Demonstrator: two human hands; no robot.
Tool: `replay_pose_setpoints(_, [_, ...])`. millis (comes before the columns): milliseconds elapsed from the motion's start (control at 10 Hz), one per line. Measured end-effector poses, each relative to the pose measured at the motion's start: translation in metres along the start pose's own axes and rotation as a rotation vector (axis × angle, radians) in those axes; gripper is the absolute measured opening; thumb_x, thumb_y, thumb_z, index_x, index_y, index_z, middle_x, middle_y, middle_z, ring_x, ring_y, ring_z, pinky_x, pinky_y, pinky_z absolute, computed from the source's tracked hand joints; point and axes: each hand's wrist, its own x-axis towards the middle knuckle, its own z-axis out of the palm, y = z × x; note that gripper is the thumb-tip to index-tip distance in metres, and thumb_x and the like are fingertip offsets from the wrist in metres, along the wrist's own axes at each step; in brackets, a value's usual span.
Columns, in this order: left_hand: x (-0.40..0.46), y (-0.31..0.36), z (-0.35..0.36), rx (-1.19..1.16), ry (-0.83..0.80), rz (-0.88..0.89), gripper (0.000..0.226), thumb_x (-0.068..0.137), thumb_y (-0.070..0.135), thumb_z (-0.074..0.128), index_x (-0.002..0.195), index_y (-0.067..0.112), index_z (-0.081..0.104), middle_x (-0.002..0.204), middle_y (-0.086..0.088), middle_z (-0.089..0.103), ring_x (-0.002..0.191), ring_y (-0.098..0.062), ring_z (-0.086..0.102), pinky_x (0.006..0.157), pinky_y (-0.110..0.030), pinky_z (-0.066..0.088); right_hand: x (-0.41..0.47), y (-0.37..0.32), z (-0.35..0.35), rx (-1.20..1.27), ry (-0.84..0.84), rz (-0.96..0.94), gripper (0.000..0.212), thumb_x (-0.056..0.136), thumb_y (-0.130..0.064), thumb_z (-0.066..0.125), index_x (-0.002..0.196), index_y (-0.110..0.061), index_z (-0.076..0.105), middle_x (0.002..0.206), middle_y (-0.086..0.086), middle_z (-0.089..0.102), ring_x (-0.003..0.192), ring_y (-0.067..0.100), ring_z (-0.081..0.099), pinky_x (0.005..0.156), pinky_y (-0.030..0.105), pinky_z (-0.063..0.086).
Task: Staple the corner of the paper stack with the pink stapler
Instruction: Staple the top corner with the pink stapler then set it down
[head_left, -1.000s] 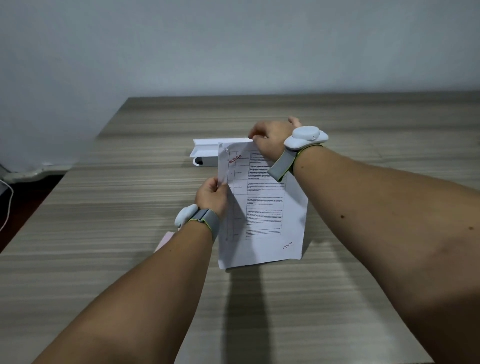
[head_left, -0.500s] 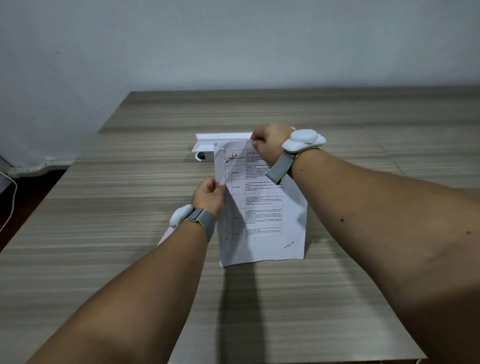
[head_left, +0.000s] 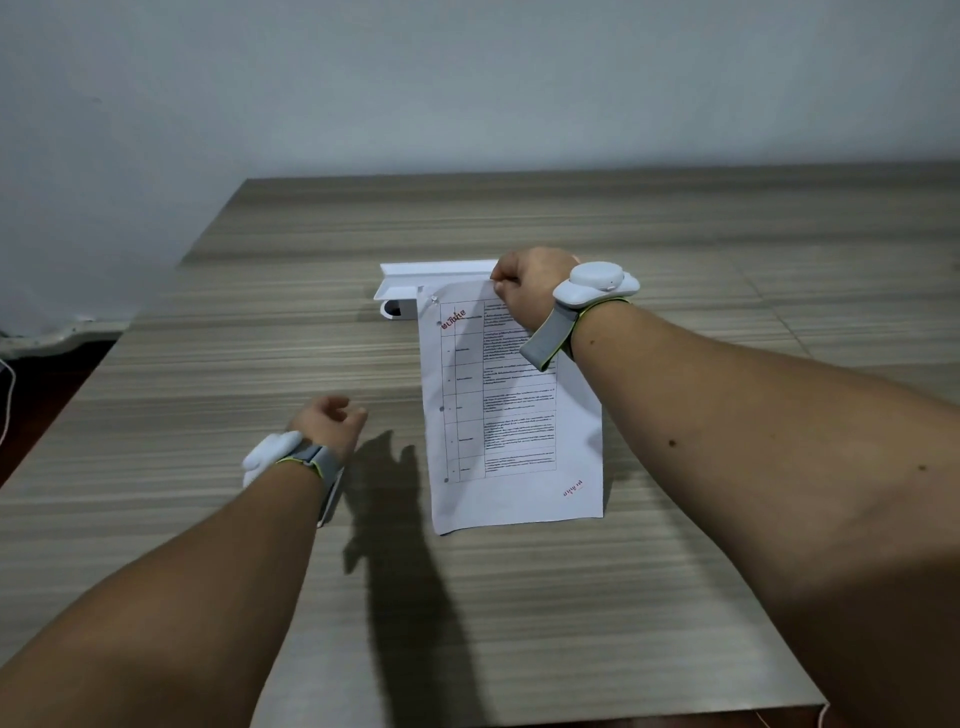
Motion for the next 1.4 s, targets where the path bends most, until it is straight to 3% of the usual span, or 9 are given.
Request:
replay_pose_setpoints(200, [0.004,-0.047,-0.008,0.507,-0.17,-0.078,0.054,0.084,0.034,0.059,0.125,0.001,0.049,0.126,-0.023,0.059,0.116,-0.038,0.055,0.094,-0.036,0.042,0.002,0.006,0.003,-0.009,-0.005,0.016,0.022,0.087,-0.027,0.05,0.1,-0.029,0.067,0.099,0.002,0.071,0.089,0.026,0.062,0.071,0.024,0.043])
replay_pose_setpoints(400, [-0.013,-0.058,-0.002,0.551,-0.108,-0.087,0.027,0.082,0.021,0.059,0.099,0.0,0.061,0.104,-0.026,0.065,0.097,-0.04,0.061,0.077,-0.036,0.044,0.005,0.009,0.01,-0.003,-0.026,0.033,0.02,0.086,-0.029,0.049,0.095,-0.032,0.066,0.086,-0.004,0.066,0.081,0.023,0.06,0.068,0.023,0.043])
replay_pose_setpoints(600, [-0.016,-0.051,0.007,0.562,-0.084,-0.178,0.033,0.08,0.013,0.06,0.105,-0.009,0.057,0.108,-0.03,0.062,0.101,-0.041,0.059,0.079,-0.039,0.046,0.006,0.006,0.01,-0.029,-0.036,0.012,0.021,0.086,-0.027,0.049,0.096,-0.031,0.066,0.083,-0.005,0.062,0.078,0.021,0.057,0.066,0.024,0.042])
replay_pose_setpoints(800, [-0.014,-0.03,0.008,0.347,-0.017,-0.26,0.051,0.085,0.04,0.052,0.104,-0.007,0.059,0.109,-0.031,0.063,0.102,-0.044,0.059,0.086,-0.045,0.046,0.005,0.004,0.009,-0.026,-0.039,0.014,0.02,0.086,-0.027,0.049,0.096,-0.031,0.066,0.081,-0.006,0.06,0.076,0.02,0.055,0.067,0.023,0.041])
replay_pose_setpoints(900, [-0.005,0.006,0.007,0.01,0.07,-0.249,0.046,0.08,0.052,0.053,0.081,0.007,0.058,0.084,-0.023,0.065,0.092,-0.042,0.062,0.082,-0.042,0.049,0.003,0.003,0.01,-0.006,-0.038,0.013,0.02,0.086,-0.026,0.049,0.096,-0.03,0.067,0.081,-0.005,0.06,0.077,0.021,0.056,0.067,0.023,0.04])
replay_pose_setpoints(1000, [-0.002,0.036,0.006,-0.232,0.106,-0.218,0.032,0.074,0.043,0.062,0.081,0.014,0.051,0.085,-0.017,0.061,0.089,-0.036,0.059,0.079,-0.037,0.049,0.003,0.003,0.01,0.005,-0.044,0.02,0.021,0.086,-0.025,0.049,0.097,-0.029,0.067,0.084,-0.002,0.064,0.078,0.022,0.057,0.067,0.023,0.041])
replay_pose_setpoints(1100, [0.004,0.081,0.0,-0.545,0.039,-0.25,0.053,0.065,0.047,0.059,0.107,0.014,0.055,0.106,-0.013,0.06,0.1,-0.033,0.058,0.086,-0.044,0.054,0.003,0.001,0.009,-0.004,-0.061,0.031,0.022,0.087,-0.023,0.049,0.098,-0.027,0.067,0.095,0.002,0.07,0.078,0.022,0.055,0.068,0.023,0.042])
replay_pose_setpoints(1300, [0.004,0.14,-0.005,-1.014,-0.072,-0.273,0.035,0.079,0.051,0.046,0.079,0.017,0.055,0.078,-0.005,0.057,0.064,-0.022,0.059,0.047,-0.026,0.052,0.0,-0.002,0.005,-0.011,-0.078,0.034,0.023,0.088,-0.022,0.049,0.103,-0.026,0.067,0.102,0.003,0.07,0.088,0.024,0.06,0.071,0.023,0.043])
replay_pose_setpoints(1400, [0.002,0.154,-0.004,-1.046,-0.047,-0.222,0.041,0.082,0.054,0.04,0.088,0.016,0.055,0.086,-0.01,0.062,0.066,-0.025,0.063,0.047,-0.027,0.052,-0.001,-0.003,0.005,0.0,-0.077,0.04,0.024,0.088,-0.021,0.05,0.104,-0.026,0.067,0.103,0.003,0.07,0.088,0.024,0.059,0.07,0.023,0.041])
